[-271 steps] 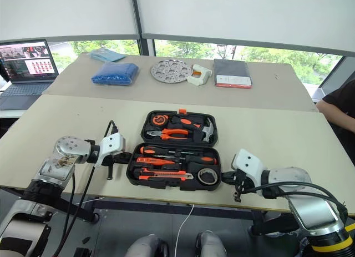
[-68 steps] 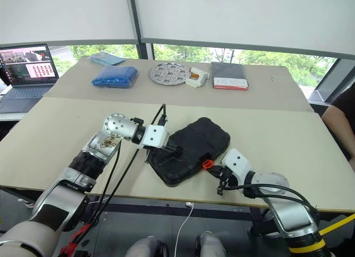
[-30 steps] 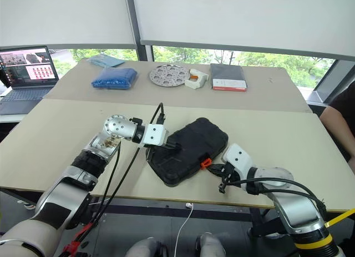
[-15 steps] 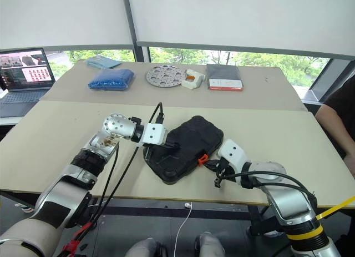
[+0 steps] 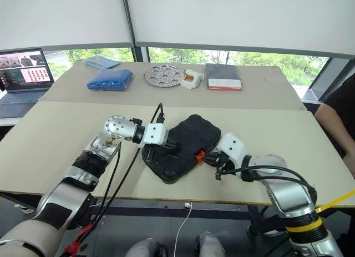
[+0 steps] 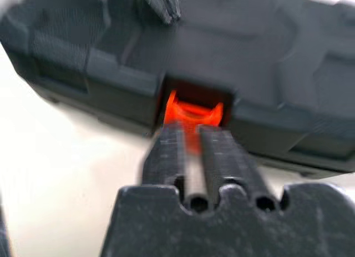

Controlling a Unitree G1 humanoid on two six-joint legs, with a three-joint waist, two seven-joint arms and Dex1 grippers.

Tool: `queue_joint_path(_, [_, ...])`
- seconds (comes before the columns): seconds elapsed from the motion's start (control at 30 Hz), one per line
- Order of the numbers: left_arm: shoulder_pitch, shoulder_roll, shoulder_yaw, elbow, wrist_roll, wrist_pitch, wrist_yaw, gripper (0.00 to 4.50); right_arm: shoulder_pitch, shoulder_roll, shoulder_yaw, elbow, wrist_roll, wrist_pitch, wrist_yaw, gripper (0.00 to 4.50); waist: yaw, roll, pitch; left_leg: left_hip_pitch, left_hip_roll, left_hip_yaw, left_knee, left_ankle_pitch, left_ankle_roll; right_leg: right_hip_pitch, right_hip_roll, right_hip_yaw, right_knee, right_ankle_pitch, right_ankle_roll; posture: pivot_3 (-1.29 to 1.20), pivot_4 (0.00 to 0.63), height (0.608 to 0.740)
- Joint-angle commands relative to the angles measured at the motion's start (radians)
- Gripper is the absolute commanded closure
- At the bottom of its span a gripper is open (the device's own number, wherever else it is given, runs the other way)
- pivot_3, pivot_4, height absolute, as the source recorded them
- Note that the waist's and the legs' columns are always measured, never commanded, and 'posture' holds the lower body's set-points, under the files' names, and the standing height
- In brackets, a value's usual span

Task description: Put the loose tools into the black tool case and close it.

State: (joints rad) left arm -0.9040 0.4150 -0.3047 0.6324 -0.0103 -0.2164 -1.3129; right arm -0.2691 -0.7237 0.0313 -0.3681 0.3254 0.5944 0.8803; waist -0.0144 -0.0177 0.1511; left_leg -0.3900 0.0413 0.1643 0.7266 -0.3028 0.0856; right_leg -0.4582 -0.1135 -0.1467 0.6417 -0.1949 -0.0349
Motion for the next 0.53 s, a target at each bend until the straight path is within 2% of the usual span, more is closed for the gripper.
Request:
queue_joint_path(0.03, [0.061,0.128,0.104,-0.067,-0.098,0.241,-0.059,2.72,0.045,-0.095,-0.221,-0.086,0.198,0.1,0.106,2.25,-0.002,0.0,0.0,0.0,0.0,0.0,-0.001,0.0,0.0,-0.001,0.001,0.0,0.0,-0.001,-0.001,0.0,0.15,0.718])
queue_joint_path(0.17, [0.121,0.334,0.252,-0.242,-0.257,0.478,-0.147,1.4,0.059,-0.268,-0.428,-0.017,0.351,0.194,0.259,0.96,-0.007,0.001,0.009,-0.001,0.0,0.001,-0.006,0.005,-0.01,-0.002,0.002,0.0,-0.002,-0.002,-0.003,0.0,0.15,0.718])
queue_joint_path(0.27, [0.173,0.477,0.334,-0.333,-0.339,0.633,-0.199,0.26,0.078,-0.383,-0.492,0.073,0.371,0.192,0.373,0.0,0.003,-0.002,0.014,-0.001,0.0,0.0,-0.01,0.006,-0.012,-0.003,0.003,-0.002,-0.005,-0.002,-0.004,0.0,0.15,0.718])
queue_joint_path(0.3, [0.194,0.508,0.351,-0.355,-0.353,0.65,-0.206,0.07,0.093,-0.411,-0.493,0.101,0.355,0.163,0.41,0.0,0.008,-0.002,0.014,-0.001,0.0,0.0,-0.011,0.006,-0.012,-0.003,0.003,-0.002,-0.007,-0.002,-0.004,0.0,0.15,0.718])
queue_joint_path(0.4, [0.24,0.553,0.386,-0.384,-0.362,0.651,-0.187,0.07,0.115,-0.456,-0.474,0.167,0.322,0.093,0.477,0.0,0.026,-0.001,0.014,-0.001,0.0,0.0,-0.013,0.005,-0.011,0.0,0.002,-0.003,-0.013,-0.003,-0.004,0.0,0.15,0.718])
queue_joint_path(0.53, [0.277,0.563,0.399,-0.409,-0.372,0.637,-0.187,0.07,0.068,-0.457,-0.432,0.22,0.316,0.063,0.491,0.0,0.035,-0.001,0.014,-0.003,-0.004,0.0,-0.012,0.004,-0.008,0.0,-0.001,-0.003,-0.013,-0.002,-0.002,0.0,0.15,0.718])
